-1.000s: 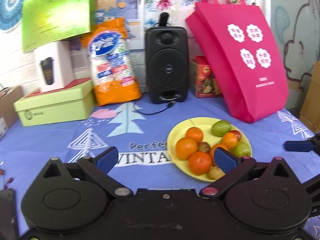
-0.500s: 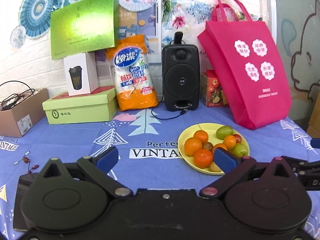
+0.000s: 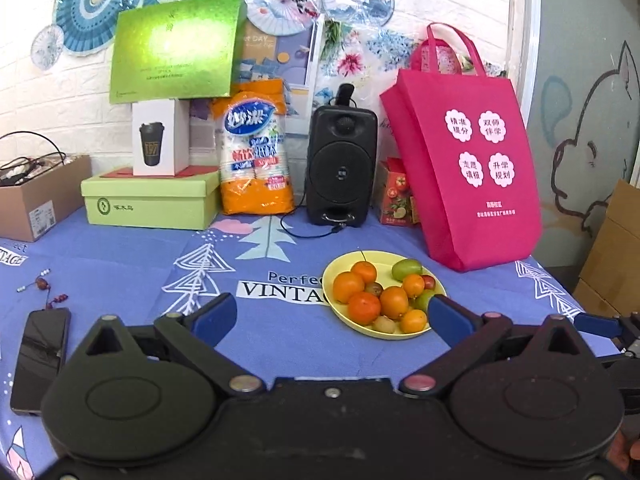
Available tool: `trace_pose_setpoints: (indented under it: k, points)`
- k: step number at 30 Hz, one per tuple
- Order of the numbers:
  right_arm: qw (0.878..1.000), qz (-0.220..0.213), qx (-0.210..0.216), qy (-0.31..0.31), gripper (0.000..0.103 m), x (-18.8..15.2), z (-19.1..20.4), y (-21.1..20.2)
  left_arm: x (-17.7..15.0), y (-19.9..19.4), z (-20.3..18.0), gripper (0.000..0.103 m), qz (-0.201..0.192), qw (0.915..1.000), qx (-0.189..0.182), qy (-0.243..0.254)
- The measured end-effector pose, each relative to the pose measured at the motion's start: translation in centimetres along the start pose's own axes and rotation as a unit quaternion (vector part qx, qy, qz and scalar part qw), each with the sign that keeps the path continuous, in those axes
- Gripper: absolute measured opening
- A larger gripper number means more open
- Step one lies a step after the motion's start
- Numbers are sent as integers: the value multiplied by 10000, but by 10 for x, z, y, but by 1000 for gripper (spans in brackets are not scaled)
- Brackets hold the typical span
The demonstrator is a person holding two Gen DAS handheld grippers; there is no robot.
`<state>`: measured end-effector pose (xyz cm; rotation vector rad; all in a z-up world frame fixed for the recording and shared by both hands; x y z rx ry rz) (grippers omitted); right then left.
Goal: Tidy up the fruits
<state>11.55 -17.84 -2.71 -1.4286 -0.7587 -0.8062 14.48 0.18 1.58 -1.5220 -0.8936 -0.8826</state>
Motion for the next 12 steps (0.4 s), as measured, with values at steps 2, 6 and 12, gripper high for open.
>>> trace_pose_setpoints:
  k: [2, 6, 12]
  points:
    - [10000, -42, 11, -7, 103, -1, -1, -5, -1, -5, -1, 103, -21, 10000, 39, 22]
    - [10000, -90, 22, -24, 103, -2, -1, -12, -3, -14, -2, 103, -144, 9996, 228, -44]
    - [9998, -137, 82, -71, 103, -5, 1, -20, -2, -31, -5, 103, -430, 9975, 553, 65]
Point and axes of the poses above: each gripper's, at about its wrist camera, not at the fingertips, and y roughly the way its jaws point, z to its left, x to its top, the point moved 4 cm from there along y, roughly the way its jaws point, and after that the axes turned 1 degree about -z, right-handed, at the moved point
